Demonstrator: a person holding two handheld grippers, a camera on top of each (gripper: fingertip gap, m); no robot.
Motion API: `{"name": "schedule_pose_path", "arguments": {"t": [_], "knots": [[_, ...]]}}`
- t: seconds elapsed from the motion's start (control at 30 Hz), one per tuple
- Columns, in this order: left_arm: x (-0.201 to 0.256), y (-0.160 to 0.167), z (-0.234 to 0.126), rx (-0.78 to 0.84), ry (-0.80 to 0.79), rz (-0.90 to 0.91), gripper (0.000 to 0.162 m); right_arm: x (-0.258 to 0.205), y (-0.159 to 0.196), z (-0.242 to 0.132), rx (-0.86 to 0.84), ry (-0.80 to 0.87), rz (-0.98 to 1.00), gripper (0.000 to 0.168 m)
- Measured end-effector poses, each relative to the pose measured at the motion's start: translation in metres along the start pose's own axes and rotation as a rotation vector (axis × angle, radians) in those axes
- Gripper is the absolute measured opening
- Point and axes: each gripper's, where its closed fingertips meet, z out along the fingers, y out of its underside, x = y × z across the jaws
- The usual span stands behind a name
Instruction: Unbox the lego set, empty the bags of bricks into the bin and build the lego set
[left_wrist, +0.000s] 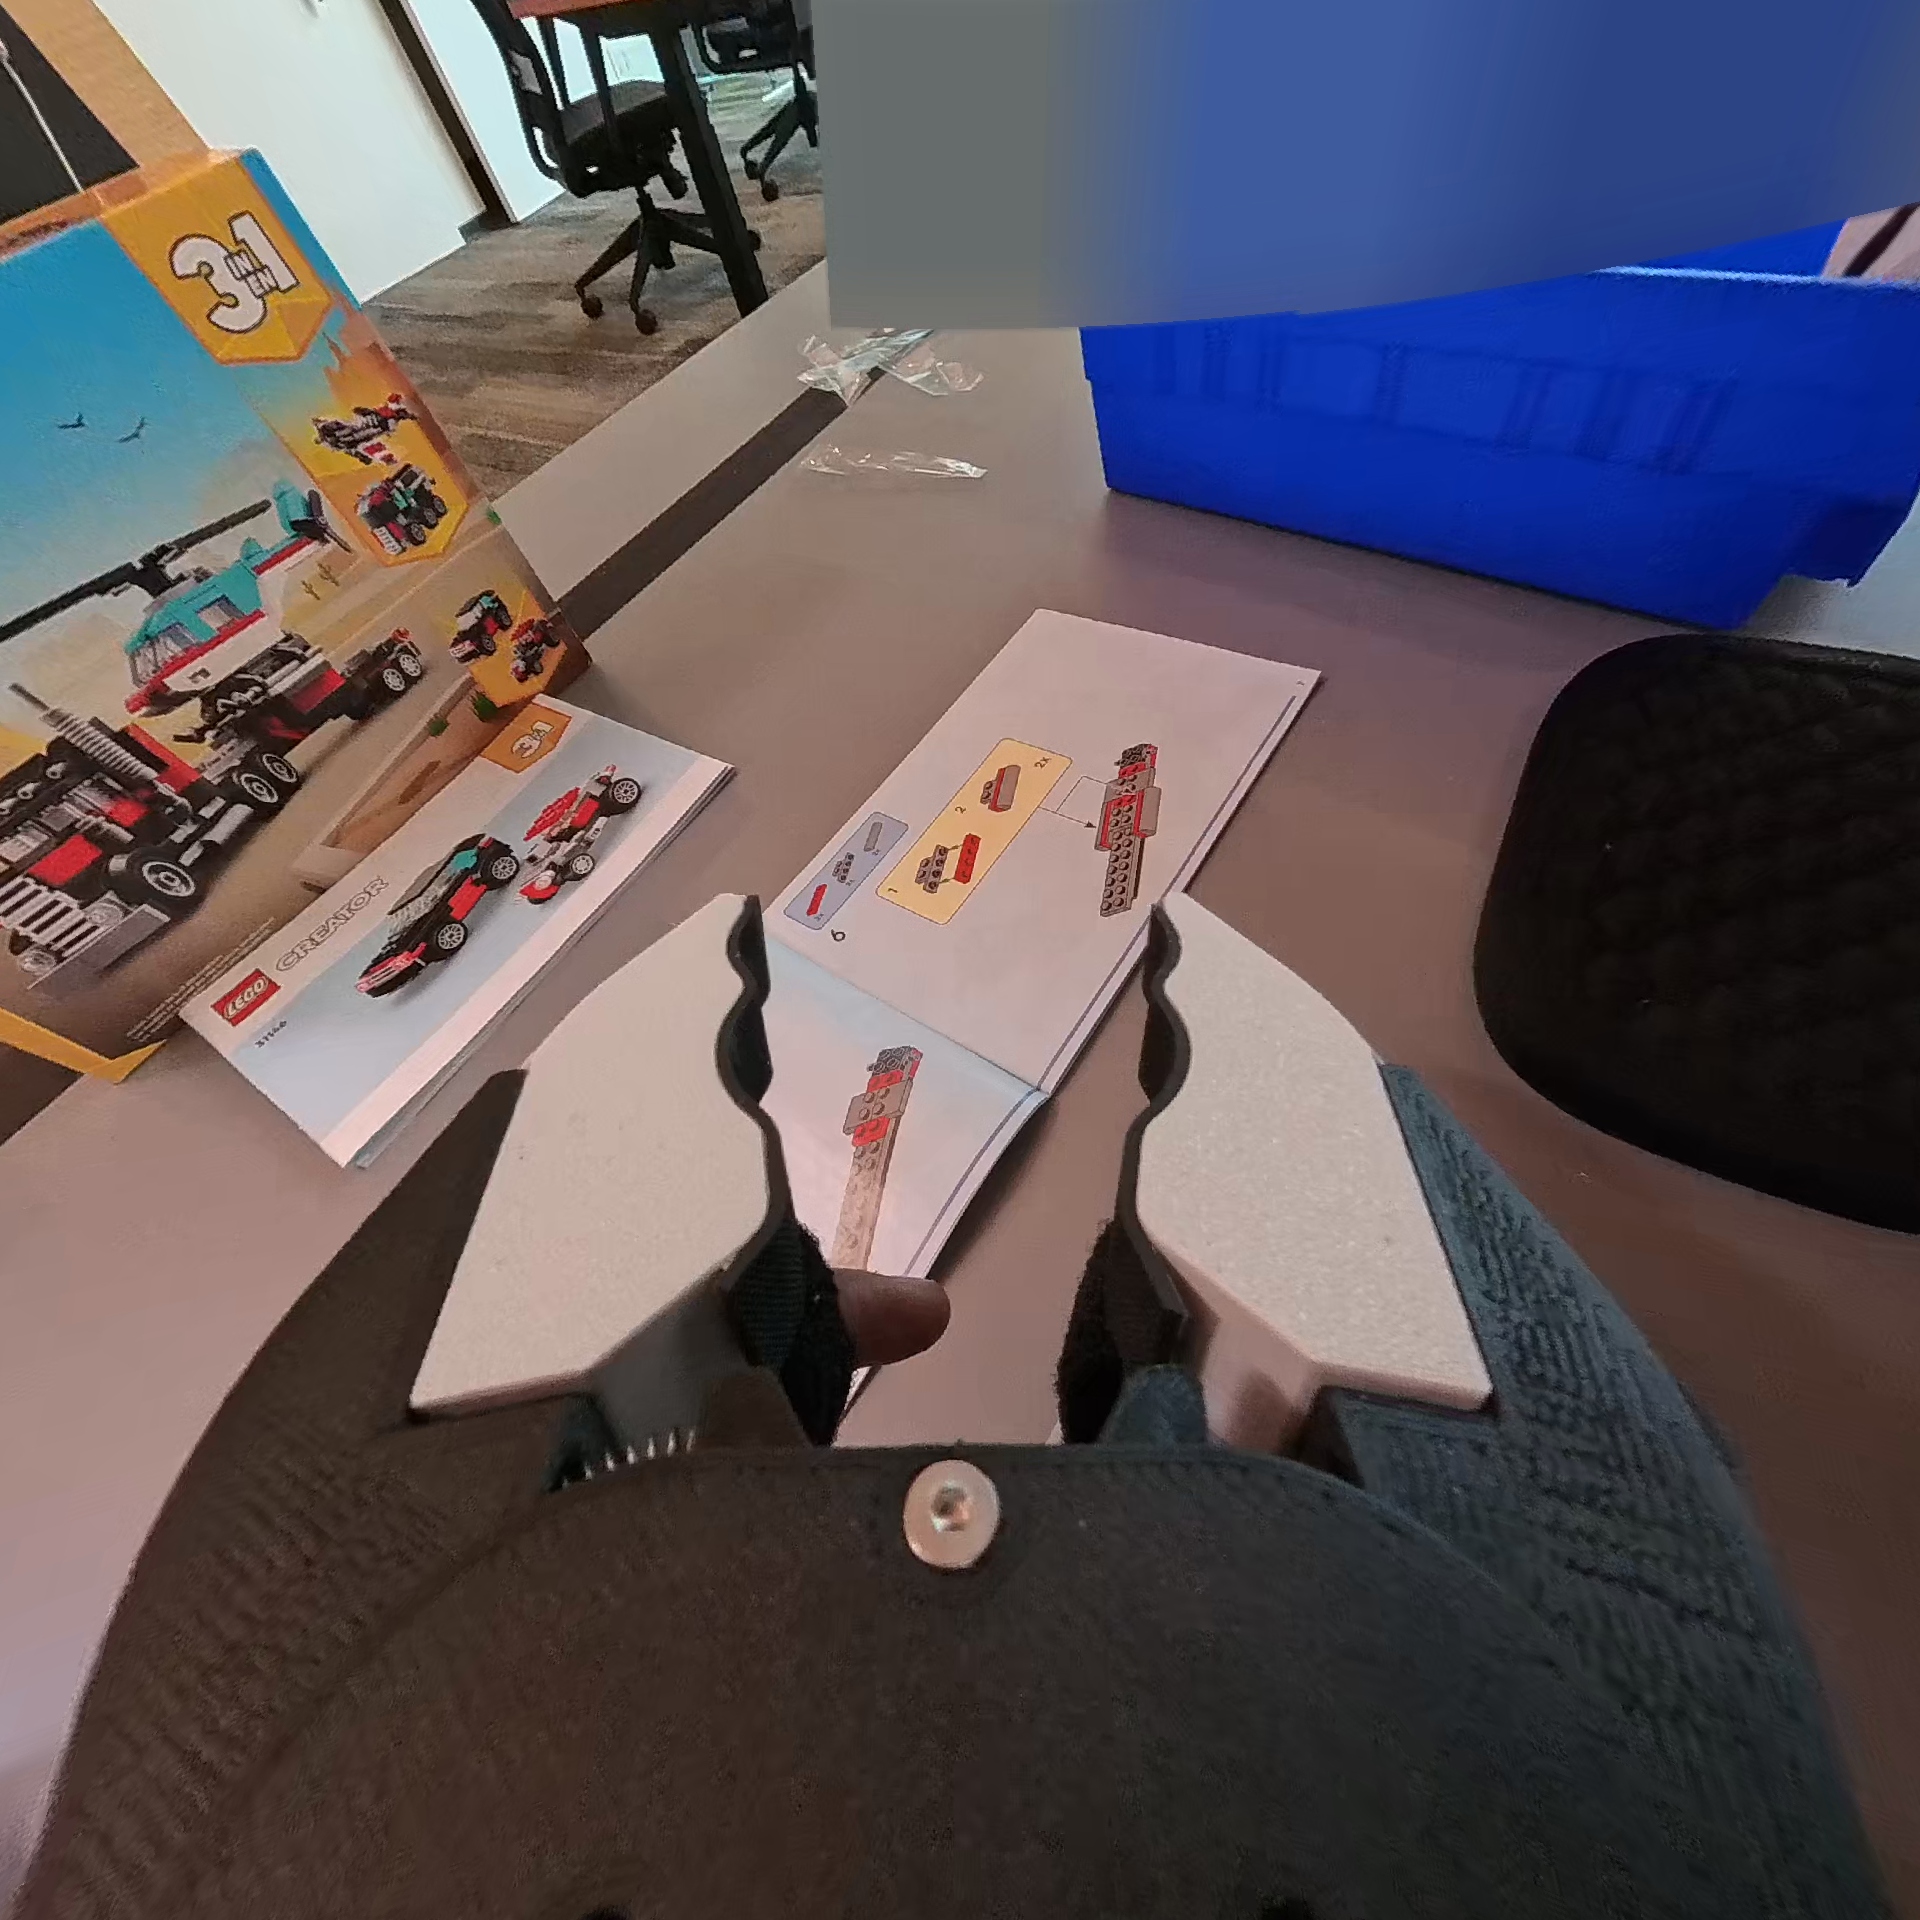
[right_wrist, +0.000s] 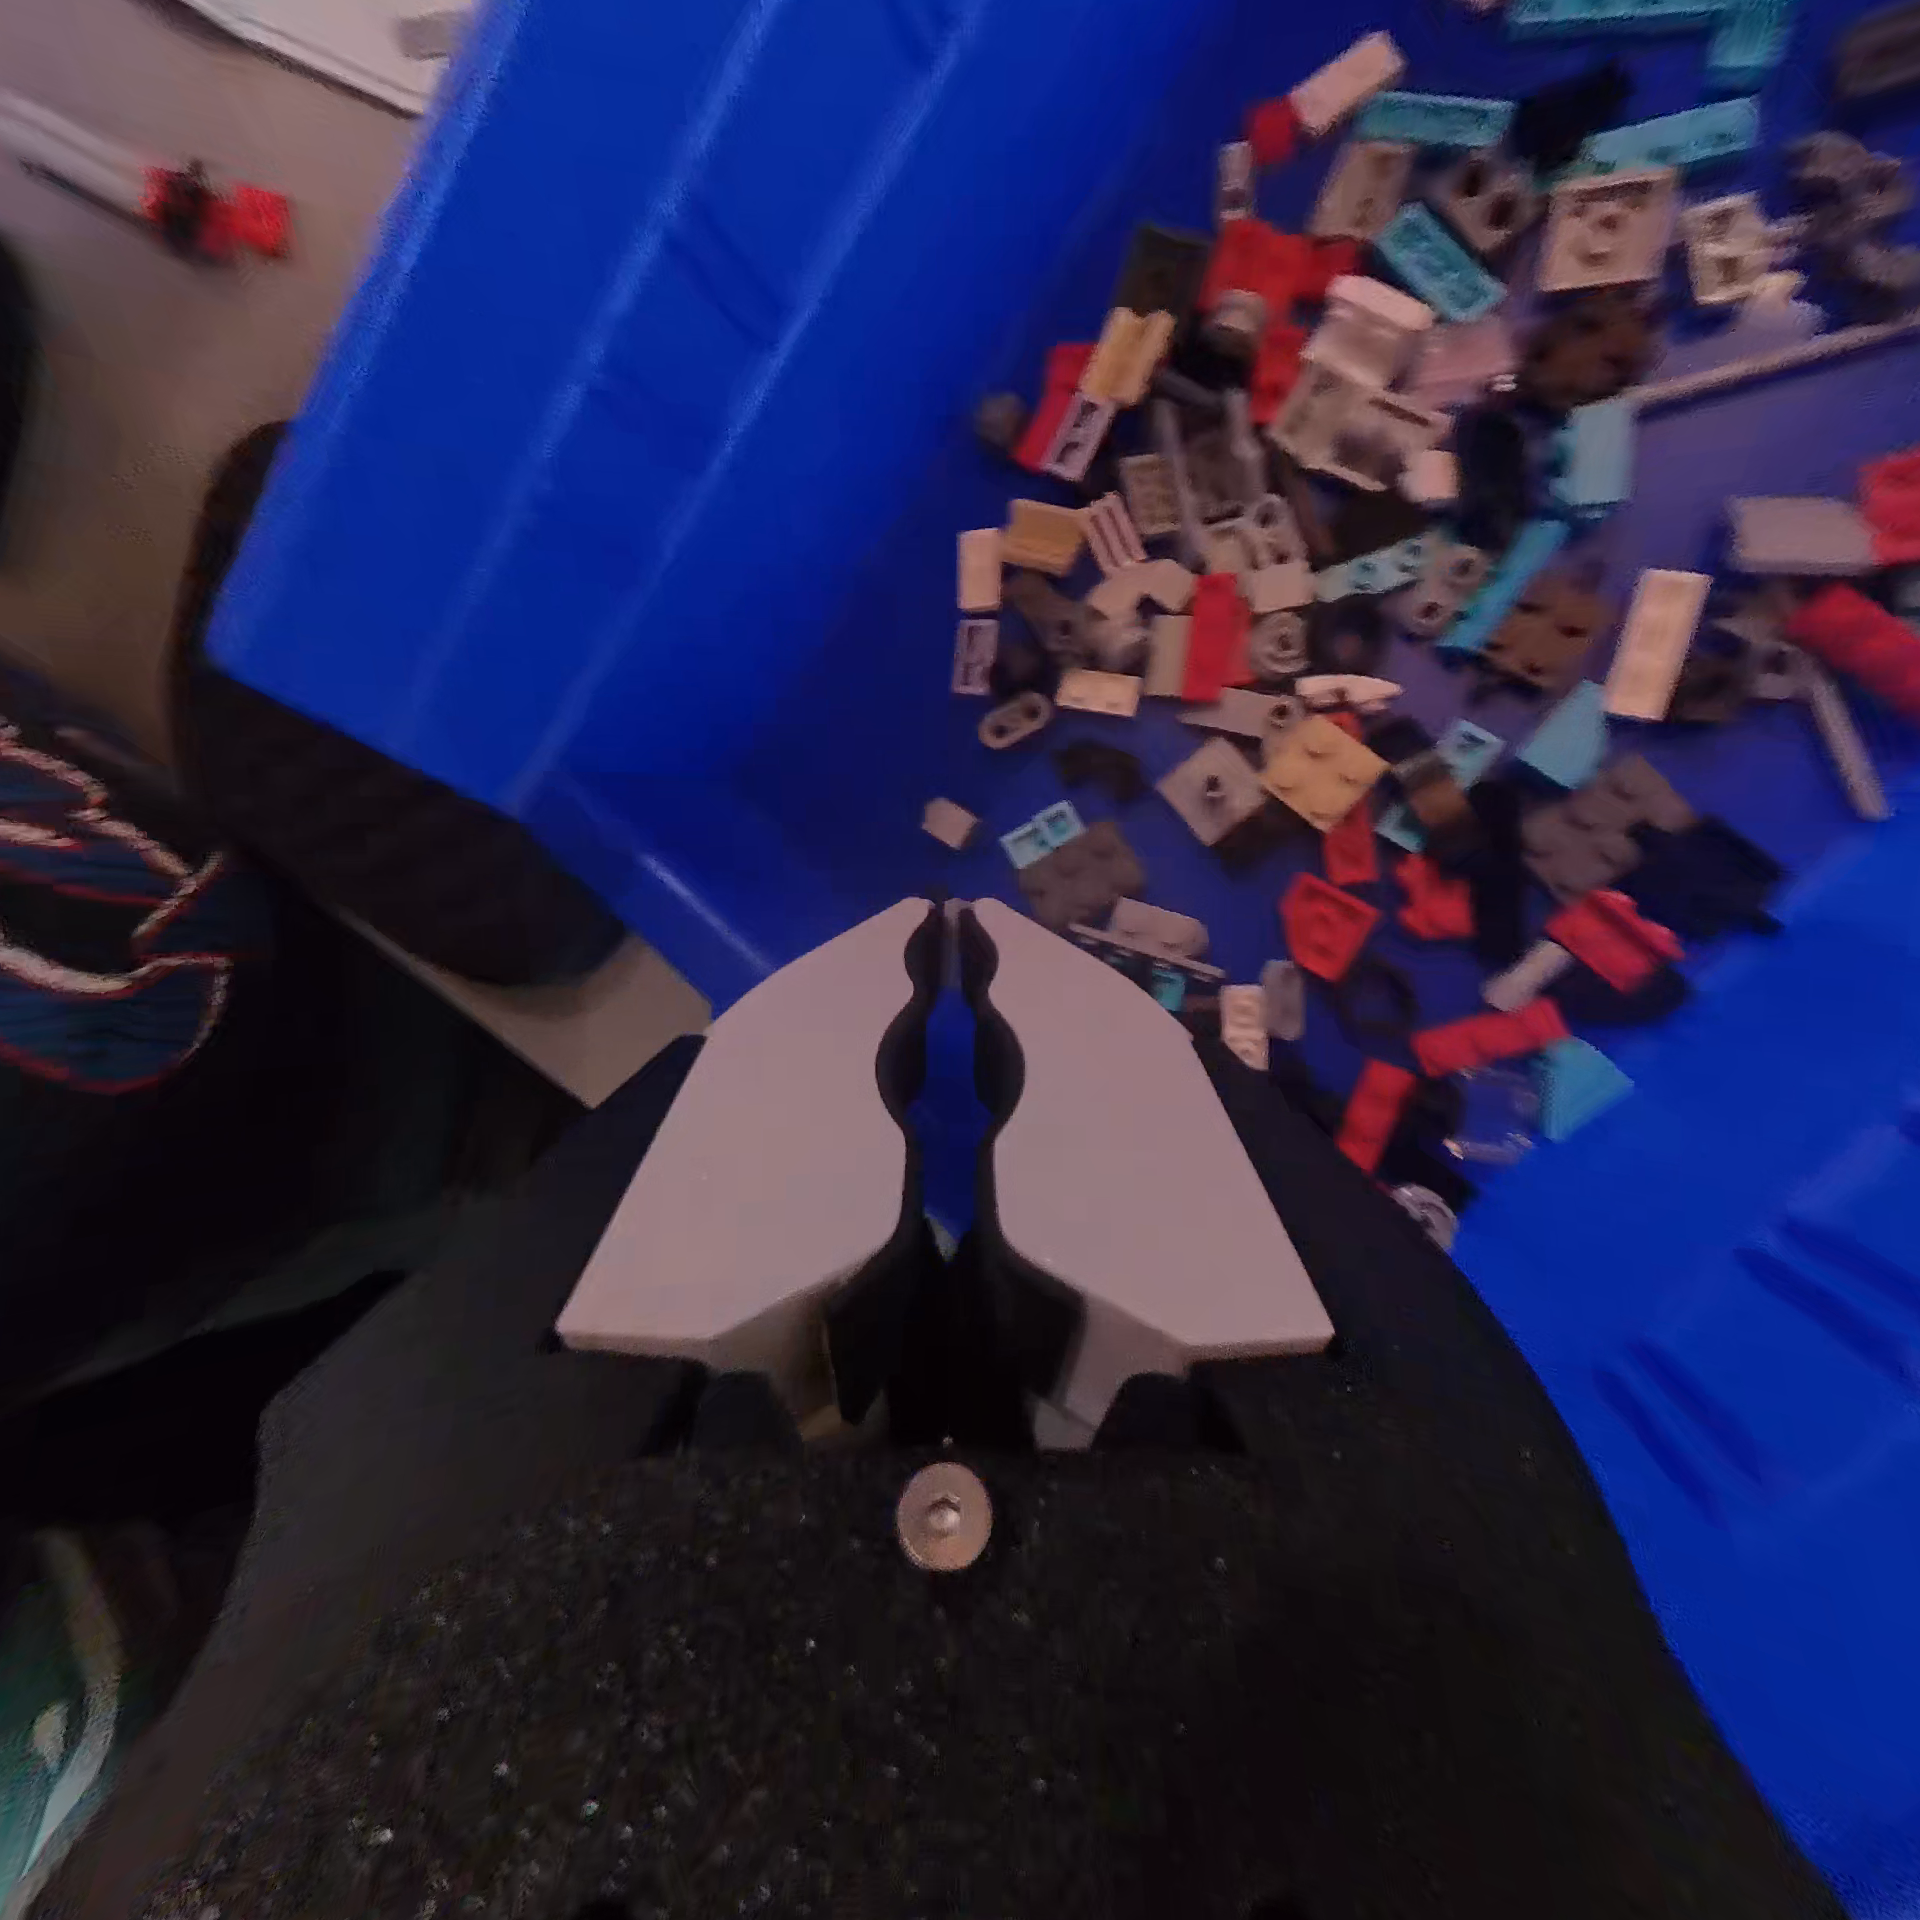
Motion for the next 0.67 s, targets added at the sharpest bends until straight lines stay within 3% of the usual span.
{"name": "schedule_pose_path", "arguments": {"t": [0.1, 0.23, 0.37, 0.47, 0.67], "knots": [[0.002, -0.001, 0.003, 0.0, 0.009, 0.006, 0.07, 0.003, 0.008, 0.006, -0.054, -0.001, 0.009, 0.004], [0.003, -0.002, 0.003, -0.009, 0.01, 0.025, 0.07, 0.045, 0.014, -0.002, -0.127, 0.279, 0.038, 0.009], [0.002, -0.004, 0.003, -0.012, 0.001, 0.028, 0.07, 0.028, -0.027, 0.006, 0.048, 0.227, -0.157, 0.017], [0.005, -0.006, 0.005, -0.014, 0.012, 0.038, 0.07, 0.029, -0.033, 0.02, 0.016, 0.215, -0.182, 0.037], [0.008, -0.016, 0.009, -0.005, 0.028, 0.085, 0.07, 0.035, -0.038, 0.038, -0.077, 0.211, -0.184, 0.046]]}}
